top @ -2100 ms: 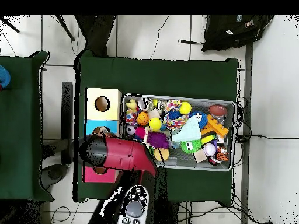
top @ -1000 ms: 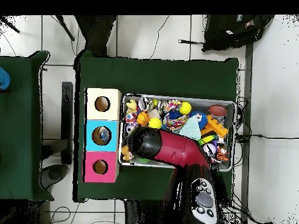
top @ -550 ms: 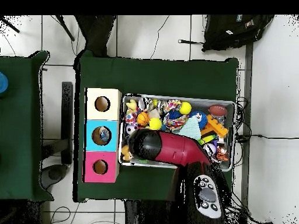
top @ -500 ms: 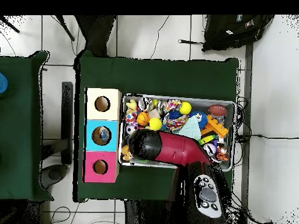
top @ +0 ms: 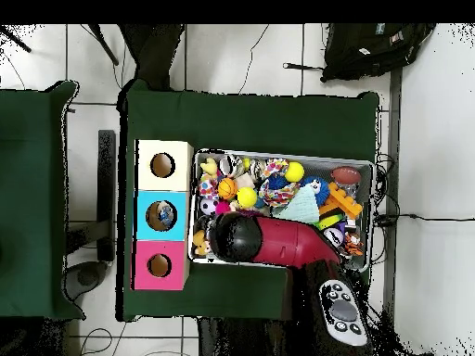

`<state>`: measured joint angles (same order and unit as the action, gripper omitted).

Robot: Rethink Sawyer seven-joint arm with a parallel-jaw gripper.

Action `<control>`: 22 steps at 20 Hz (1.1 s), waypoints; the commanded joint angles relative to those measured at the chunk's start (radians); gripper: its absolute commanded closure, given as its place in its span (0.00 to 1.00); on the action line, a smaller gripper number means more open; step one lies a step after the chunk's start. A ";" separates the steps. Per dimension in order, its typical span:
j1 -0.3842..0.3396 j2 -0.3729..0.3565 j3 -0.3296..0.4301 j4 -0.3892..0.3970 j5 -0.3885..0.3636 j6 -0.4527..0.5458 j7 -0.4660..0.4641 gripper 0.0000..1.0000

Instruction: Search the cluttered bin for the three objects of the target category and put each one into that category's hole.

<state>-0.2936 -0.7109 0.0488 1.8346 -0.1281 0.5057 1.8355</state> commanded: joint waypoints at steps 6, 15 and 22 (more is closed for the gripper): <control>-0.100 0.003 0.173 0.080 -0.130 -0.070 -0.081 1.00; -0.153 0.012 0.198 0.098 -0.198 -0.084 -0.069 1.00; -0.187 -0.022 0.220 0.131 -0.231 -0.076 -0.058 1.00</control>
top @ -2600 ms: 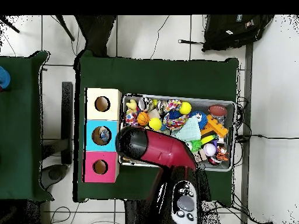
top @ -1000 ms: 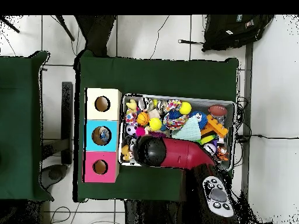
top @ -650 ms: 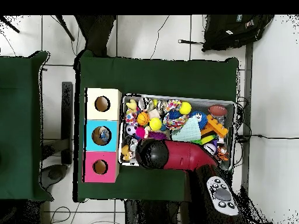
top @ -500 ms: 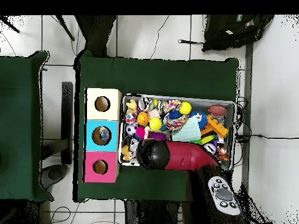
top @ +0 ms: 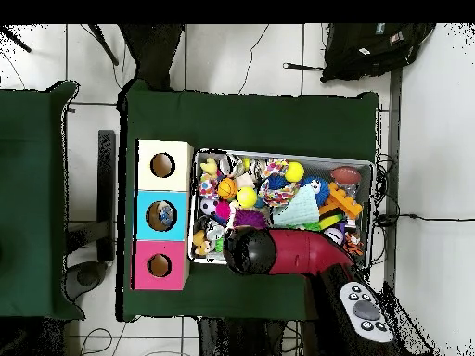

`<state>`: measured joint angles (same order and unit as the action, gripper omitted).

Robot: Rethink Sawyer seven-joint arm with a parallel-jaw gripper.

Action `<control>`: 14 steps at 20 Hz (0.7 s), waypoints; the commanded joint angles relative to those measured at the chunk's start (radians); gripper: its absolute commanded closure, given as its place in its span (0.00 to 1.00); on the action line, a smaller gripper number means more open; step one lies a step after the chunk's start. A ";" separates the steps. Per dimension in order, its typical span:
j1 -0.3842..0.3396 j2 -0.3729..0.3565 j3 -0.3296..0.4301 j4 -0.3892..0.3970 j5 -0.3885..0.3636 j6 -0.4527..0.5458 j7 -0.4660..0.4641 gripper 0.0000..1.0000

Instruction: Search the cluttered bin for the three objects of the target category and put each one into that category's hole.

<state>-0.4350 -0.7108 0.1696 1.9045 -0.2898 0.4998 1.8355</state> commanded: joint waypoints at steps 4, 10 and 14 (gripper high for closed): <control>-0.066 -0.033 0.107 0.073 -0.084 -0.067 -0.062 1.00; -0.098 -0.020 0.123 0.048 -0.115 -0.057 -0.077 1.00; -0.106 -0.008 0.131 0.025 -0.133 -0.044 -0.077 1.00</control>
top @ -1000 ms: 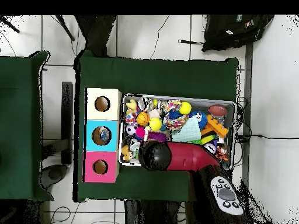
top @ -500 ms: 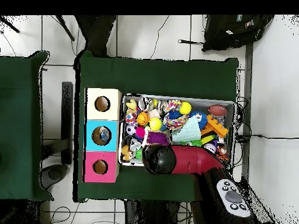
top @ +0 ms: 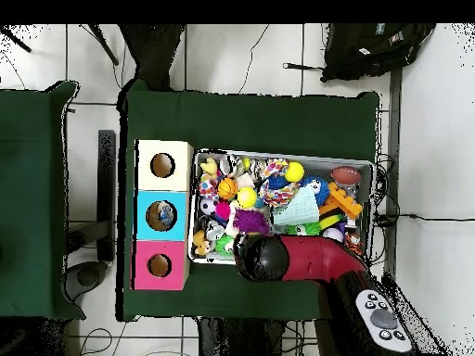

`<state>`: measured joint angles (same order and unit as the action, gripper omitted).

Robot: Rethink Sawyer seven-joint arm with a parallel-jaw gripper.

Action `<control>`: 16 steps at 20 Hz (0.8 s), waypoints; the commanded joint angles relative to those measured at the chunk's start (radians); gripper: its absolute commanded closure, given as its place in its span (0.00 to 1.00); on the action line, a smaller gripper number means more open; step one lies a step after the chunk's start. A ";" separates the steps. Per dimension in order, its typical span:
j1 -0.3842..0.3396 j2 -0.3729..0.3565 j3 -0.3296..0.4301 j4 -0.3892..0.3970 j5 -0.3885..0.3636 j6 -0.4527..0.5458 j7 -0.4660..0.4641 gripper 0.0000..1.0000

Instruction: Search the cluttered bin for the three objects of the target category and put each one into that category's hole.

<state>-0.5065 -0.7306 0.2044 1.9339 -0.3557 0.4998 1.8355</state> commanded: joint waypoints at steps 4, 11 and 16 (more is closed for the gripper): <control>-0.038 0.026 0.101 -0.018 -0.083 -0.044 -0.070 1.00; -0.028 0.041 0.085 -0.045 -0.112 -0.042 -0.049 1.00; -0.034 0.042 0.093 -0.061 -0.118 -0.009 -0.062 1.00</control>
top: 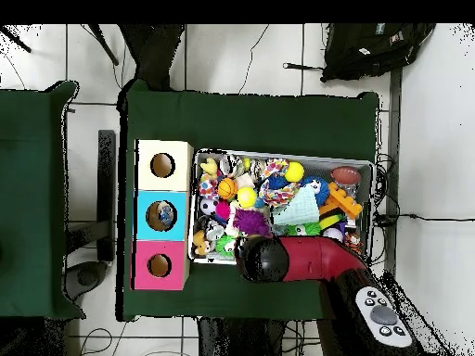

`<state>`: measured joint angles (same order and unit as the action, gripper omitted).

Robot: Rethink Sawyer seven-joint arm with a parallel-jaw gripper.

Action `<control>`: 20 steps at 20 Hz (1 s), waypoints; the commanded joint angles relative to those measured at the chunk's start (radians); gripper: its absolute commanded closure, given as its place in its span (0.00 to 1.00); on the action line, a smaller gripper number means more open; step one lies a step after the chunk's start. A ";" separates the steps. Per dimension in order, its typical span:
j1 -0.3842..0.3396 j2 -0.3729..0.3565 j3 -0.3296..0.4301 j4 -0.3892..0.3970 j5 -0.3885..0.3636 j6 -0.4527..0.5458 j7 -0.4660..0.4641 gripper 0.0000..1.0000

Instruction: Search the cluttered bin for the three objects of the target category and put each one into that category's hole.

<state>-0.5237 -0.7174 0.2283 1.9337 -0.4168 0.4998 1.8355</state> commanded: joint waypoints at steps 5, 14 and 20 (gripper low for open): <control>-0.023 0.047 0.080 -0.095 -0.070 0.005 -0.082 1.00; -0.022 0.066 0.091 -0.125 -0.069 0.015 -0.087 1.00; -0.009 0.078 0.093 -0.142 -0.061 0.013 -0.073 1.00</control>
<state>-0.5241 -0.6750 0.2305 1.8919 -0.4398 0.4998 1.8355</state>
